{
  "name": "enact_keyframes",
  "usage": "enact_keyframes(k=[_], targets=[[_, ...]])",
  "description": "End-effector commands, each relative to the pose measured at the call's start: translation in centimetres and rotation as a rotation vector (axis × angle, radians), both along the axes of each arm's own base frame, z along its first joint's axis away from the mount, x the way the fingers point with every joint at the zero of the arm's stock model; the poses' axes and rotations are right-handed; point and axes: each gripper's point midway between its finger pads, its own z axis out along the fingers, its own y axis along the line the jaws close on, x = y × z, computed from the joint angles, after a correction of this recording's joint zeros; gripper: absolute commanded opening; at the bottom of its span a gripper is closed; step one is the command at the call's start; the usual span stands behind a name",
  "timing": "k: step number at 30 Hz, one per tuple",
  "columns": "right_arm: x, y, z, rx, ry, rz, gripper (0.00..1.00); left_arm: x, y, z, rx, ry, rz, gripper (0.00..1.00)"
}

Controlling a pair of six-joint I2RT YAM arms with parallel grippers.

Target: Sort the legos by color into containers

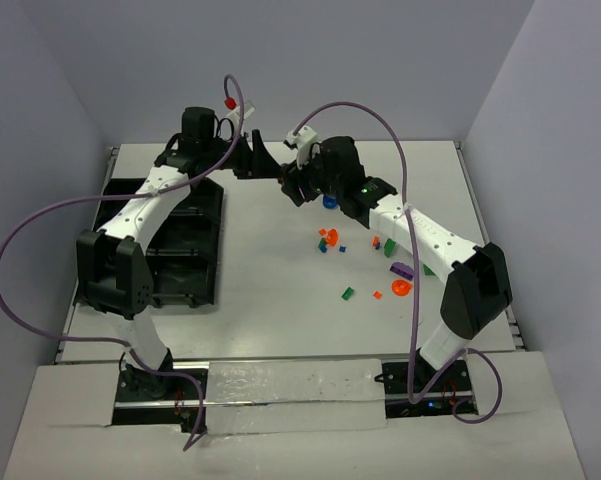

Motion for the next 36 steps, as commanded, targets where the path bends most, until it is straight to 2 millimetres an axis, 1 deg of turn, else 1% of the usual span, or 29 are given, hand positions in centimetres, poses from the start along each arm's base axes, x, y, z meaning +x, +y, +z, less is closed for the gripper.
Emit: enact_keyframes(k=[1,7,10,13,14,16,17,18,20,22,24,26,27,28,29,30,32,33,34,35,36], targets=[[0.8,0.8,3.7,0.072,-0.099,-0.014,0.00,0.0,-0.7,2.1,-0.031,-0.055,-0.039,0.63],[1.5,0.6,4.1,0.088,-0.101,-0.059,0.00,-0.2,-0.7,1.1,-0.016,-0.025,-0.057,0.57],[1.6,0.5,4.1,0.090,-0.103,-0.066,0.00,-0.2,-0.8,0.9,-0.017,-0.022,-0.068,0.53],[1.6,0.4,4.2,0.091,-0.100,-0.071,0.00,-0.3,-0.9,0.6,-0.016,-0.018,-0.077,0.40],[1.5,0.4,4.2,0.092,-0.099,-0.068,0.02,-0.3,-0.8,0.5,-0.016,-0.017,-0.079,0.35],[1.4,0.6,4.4,0.093,-0.096,-0.059,0.13,-0.4,-0.9,0.5,-0.017,-0.020,-0.087,0.16],[1.3,0.5,4.4,0.091,-0.092,-0.056,0.21,-0.4,-0.8,0.4,-0.015,-0.020,-0.088,0.05],[1.1,0.6,4.4,0.090,-0.087,-0.048,0.30,-0.5,-0.8,0.3,-0.013,-0.023,-0.090,0.00],[0.9,0.7,4.3,0.083,-0.082,-0.033,0.54,-0.7,-0.8,0.3,-0.013,-0.030,-0.097,0.00],[0.4,0.7,3.9,0.059,-0.074,-0.004,0.85,-1.2,-0.7,0.7,-0.026,-0.064,-0.128,0.00],[0.0,0.2,3.4,0.020,-0.070,0.027,1.00,-1.7,-0.6,0.5,-0.030,-0.080,-0.148,0.00],[-1.1,-0.5,2.9,-0.002,-0.034,0.081,1.00,-2.2,-0.3,0.9,-0.024,-0.137,-0.171,0.00],[-1.1,-1.4,2.7,-0.016,-0.024,0.096,1.00,-2.4,-0.1,0.6,-0.013,-0.156,-0.177,0.00],[-1.7,-2.2,2.2,-0.033,0.013,0.124,1.00,-2.4,0.1,0.6,0.010,-0.210,-0.187,0.00],[-2.3,-2.4,2.1,-0.029,0.040,0.169,1.00,-2.4,0.4,0.5,0.027,-0.244,-0.195,0.00],[-2.6,-2.7,2.4,-0.026,0.049,0.207,1.00,-2.5,0.6,0.3,0.042,-0.272,-0.205,0.00],[-3.4,-4.2,2.0,-0.038,0.126,0.257,1.00,-2.8,1.1,-0.4,0.084,-0.356,-0.258,0.00],[-3.8,-4.8,1.8,-0.037,0.164,0.281,1.00,-3.3,1.3,-0.5,0.087,-0.396,-0.295,0.00],[-4.2,-5.0,1.8,-0.031,0.188,0.312,1.00,-4.1,1.3,-0.2,0.065,-0.430,-0.340,0.00],[-4.9,-5.2,1.7,-0.022,0.217,0.361,1.00,-4.5,1.4,-0.4,0.059,-0.469,-0.374,0.00],[-5.4,-5.2,1.7,-0.015,0.233,0.394,0.99,-5.3,1.4,0.3,0.030,-0.497,-0.406,0.00]])
